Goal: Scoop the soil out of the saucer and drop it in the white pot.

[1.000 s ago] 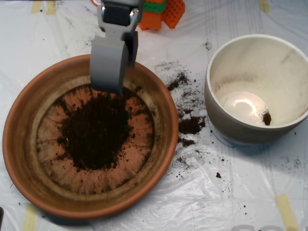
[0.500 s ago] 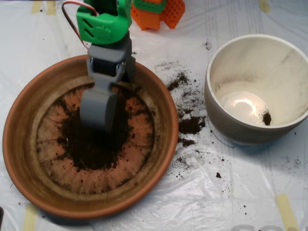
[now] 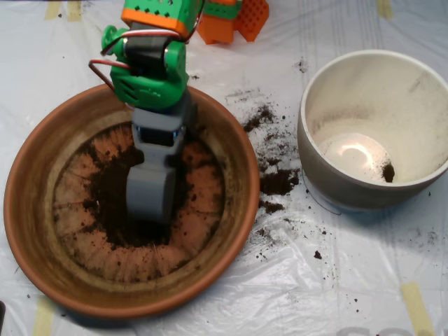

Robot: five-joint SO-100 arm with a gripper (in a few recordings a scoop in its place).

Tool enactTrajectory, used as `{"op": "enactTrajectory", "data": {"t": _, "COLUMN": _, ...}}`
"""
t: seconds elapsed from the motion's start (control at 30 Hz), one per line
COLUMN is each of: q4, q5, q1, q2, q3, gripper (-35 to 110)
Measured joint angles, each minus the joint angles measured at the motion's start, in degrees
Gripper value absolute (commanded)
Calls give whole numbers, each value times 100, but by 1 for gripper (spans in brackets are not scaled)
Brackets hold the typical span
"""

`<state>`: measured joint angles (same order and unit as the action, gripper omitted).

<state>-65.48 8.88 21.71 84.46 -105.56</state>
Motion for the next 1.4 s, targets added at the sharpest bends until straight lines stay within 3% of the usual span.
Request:
{"op": "enactTrajectory", "data": {"t": 0.43, "q4": 141, "q5": 79, "q1": -44, "q2": -765, "q3": 439, "gripper": 47}}
{"op": "enactTrajectory", "data": {"t": 0.73, "q4": 606, "q5": 123, "q1": 79, "q2": -800, "q3": 475, "gripper": 17}}
{"op": "enactTrajectory", "data": {"t": 1.03, "q4": 1345, "q5": -141, "q1": 97, "q2": -809, "q3": 633, "gripper": 0}}
{"op": "enactTrajectory", "data": {"t": 1.4, "q4": 1143, "q5": -26, "q1": 114, "q2": -817, "q3": 1529, "gripper": -1}}
